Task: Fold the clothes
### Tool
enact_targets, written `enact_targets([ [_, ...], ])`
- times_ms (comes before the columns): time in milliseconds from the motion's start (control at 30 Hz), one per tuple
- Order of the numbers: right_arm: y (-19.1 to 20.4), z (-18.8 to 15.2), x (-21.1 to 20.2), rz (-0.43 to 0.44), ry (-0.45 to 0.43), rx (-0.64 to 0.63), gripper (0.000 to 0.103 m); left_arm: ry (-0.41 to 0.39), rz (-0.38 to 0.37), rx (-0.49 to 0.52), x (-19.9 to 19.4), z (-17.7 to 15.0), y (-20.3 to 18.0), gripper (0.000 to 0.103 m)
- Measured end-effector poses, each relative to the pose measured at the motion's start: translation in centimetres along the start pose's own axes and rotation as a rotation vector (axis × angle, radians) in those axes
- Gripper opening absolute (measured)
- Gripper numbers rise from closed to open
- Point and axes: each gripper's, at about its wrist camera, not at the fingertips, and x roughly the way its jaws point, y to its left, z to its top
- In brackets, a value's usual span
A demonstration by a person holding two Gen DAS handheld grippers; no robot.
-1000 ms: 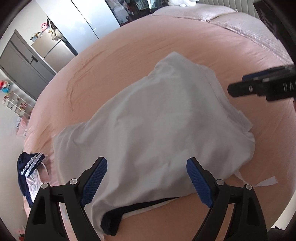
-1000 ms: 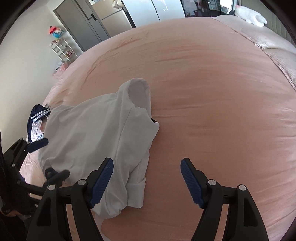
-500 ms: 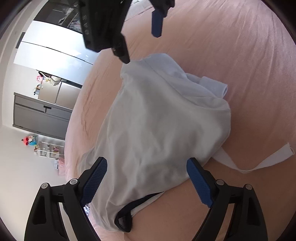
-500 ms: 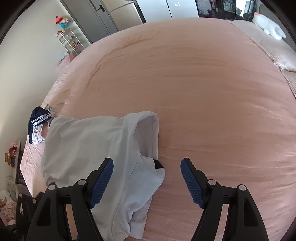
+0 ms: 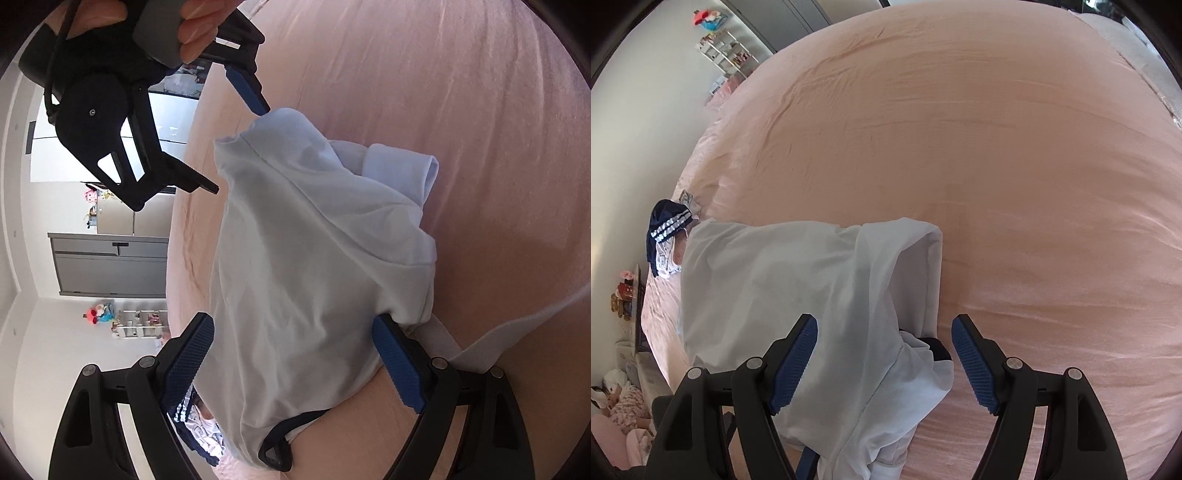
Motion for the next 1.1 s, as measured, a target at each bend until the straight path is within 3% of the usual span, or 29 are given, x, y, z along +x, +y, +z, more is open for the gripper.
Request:
enact_targets([
  [167,-1.0,-0.2,1.1,0.009,0.015,0.034,0.075,0.063,-0.119,-0.051,1.0,0.2,1.8,0.088],
  [333,-2.7,-0.5,2.0,0.084,0.002,0.094,0.075,0.044,-0.219,-0.154,0.6,-0.2,3.8,0.088],
  [433,-3.4,-0.7,2.5,0.14,0.0,0.128,0.075,0.058,-0.209,-0.15,0.7,-0.1,3.7,0.088],
  [667,-3.6,-0.3,3.0,0.163,0.006,0.116,0.075,0.12,-0.223,-0.21,1.9,0.5,4.5,0.088],
  [833,-4.8,-0.3,3.2,0.241,-0.014,0.162,0.075,0.089,-0.191,-0.218,0.8,1.3,5.2,0.088],
  [1100,-7.2,-1.5,2.5,0.381,-0.042,0.257,0.075,0.071,-0.217,-0.232,0.6,2.1,4.8,0.088],
])
